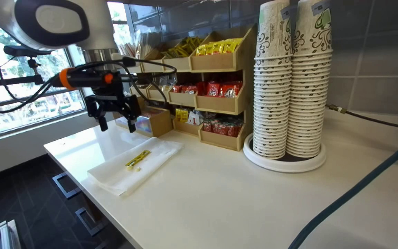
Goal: Turn the yellow sachet upside down, then press the top of it
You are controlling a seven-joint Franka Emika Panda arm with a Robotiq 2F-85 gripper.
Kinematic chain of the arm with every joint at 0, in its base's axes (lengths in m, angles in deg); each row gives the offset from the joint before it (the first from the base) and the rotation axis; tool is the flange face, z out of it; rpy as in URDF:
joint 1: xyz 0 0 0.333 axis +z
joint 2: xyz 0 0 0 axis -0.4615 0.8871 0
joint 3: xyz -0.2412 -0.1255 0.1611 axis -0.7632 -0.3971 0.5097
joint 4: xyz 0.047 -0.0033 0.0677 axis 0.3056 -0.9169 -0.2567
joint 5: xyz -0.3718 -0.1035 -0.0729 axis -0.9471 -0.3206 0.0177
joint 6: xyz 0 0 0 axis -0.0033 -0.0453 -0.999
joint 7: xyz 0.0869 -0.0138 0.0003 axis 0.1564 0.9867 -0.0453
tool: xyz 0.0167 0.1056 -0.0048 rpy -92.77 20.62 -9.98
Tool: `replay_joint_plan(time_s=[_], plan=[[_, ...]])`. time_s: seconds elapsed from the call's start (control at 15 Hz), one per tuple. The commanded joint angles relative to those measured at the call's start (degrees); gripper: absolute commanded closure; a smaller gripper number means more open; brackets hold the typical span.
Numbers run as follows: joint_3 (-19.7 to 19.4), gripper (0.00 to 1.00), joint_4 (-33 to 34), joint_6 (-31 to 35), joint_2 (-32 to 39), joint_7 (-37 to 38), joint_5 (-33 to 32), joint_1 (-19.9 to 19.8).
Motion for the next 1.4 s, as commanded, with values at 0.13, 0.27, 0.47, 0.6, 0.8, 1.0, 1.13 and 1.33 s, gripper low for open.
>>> replay_joint_plan(time_s=[0.13, 0.27, 0.47, 0.6, 0.8, 1.0, 1.13, 1.33], plan=[[0.4, 0.00, 1.8, 4.5, 9.6, -6.6, 9.7, 1.4], [0.7, 0.00, 1.6, 5.9, 12.0, -9.0, 13.5, 1.3], [2.2, 0.00, 0.6, 5.2, 11.0, -7.6, 11.8, -0.4], [2.3, 0.00, 0.8, 5.4, 11.5, -7.9, 12.0, -0.4], [2.0, 0.00, 0.0, 9.8, 13.3, -9.6, 15.8, -0.1], [2.2, 0.00, -0.2, 14.3, 14.8, -11.7, 18.5, -0.1], [2.3, 0.00, -0.1, 16.7, 16.1, -13.5, 20.8, -0.1], [2.7, 0.00, 0.4, 18.6, 18.4, -16.4, 25.0, -0.2]])
